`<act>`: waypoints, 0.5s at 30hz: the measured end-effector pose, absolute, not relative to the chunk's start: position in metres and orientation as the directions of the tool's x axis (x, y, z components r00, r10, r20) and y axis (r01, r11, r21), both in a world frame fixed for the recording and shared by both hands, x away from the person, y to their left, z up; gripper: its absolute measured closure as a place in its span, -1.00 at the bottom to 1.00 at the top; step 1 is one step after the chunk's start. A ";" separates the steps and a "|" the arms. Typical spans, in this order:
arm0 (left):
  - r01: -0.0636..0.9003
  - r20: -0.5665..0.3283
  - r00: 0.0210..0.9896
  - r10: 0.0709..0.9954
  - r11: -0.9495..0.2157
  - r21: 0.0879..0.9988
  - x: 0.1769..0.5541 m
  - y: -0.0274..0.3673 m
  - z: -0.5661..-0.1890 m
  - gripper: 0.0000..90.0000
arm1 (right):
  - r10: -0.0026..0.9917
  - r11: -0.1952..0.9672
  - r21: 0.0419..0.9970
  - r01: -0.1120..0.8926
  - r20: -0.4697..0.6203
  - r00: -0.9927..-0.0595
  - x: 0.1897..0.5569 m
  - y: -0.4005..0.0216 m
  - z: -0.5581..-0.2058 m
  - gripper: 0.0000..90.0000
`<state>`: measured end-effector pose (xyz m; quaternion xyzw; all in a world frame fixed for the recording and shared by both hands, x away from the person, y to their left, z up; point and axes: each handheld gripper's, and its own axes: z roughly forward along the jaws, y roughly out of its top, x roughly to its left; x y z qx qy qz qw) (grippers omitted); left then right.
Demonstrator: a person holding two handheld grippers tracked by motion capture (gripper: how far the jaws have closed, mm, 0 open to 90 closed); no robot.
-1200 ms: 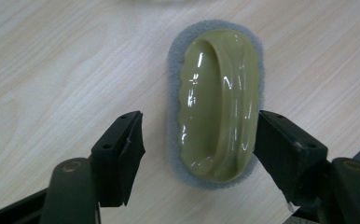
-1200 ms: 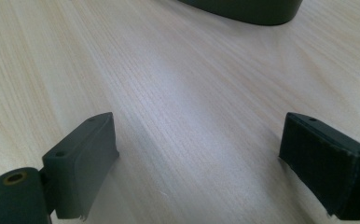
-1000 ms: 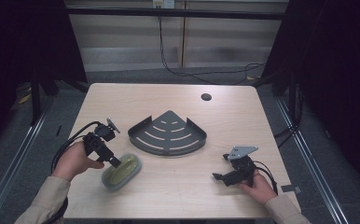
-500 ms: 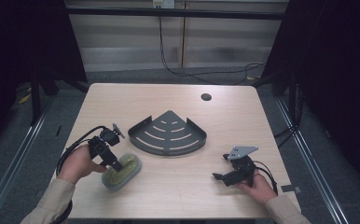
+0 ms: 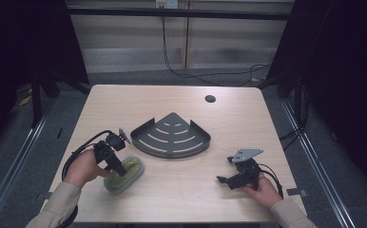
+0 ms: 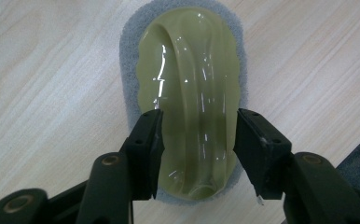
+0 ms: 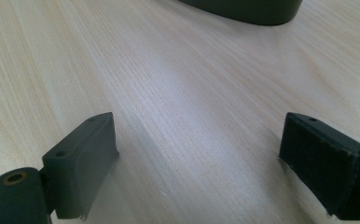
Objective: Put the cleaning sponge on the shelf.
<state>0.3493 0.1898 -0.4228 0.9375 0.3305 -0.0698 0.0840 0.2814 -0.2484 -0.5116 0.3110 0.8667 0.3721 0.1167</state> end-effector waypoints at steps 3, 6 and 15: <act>0.634 -0.187 0.770 0.610 -0.764 0.117 0.349 0.188 -0.423 0.27 | 0.626 0.529 0.717 0.453 0.029 -0.779 0.281 -0.248 -0.512 -0.77; 0.619 -0.192 0.782 0.593 -0.775 0.125 0.349 0.188 -0.423 0.41 | 0.626 0.530 0.718 0.452 0.029 -0.779 0.281 -0.248 -0.512 -0.77; 0.593 -0.169 0.804 0.570 -0.791 0.153 0.350 0.190 -0.408 0.60 | 0.627 0.529 0.717 0.454 0.030 -0.779 0.281 -0.248 -0.512 -0.77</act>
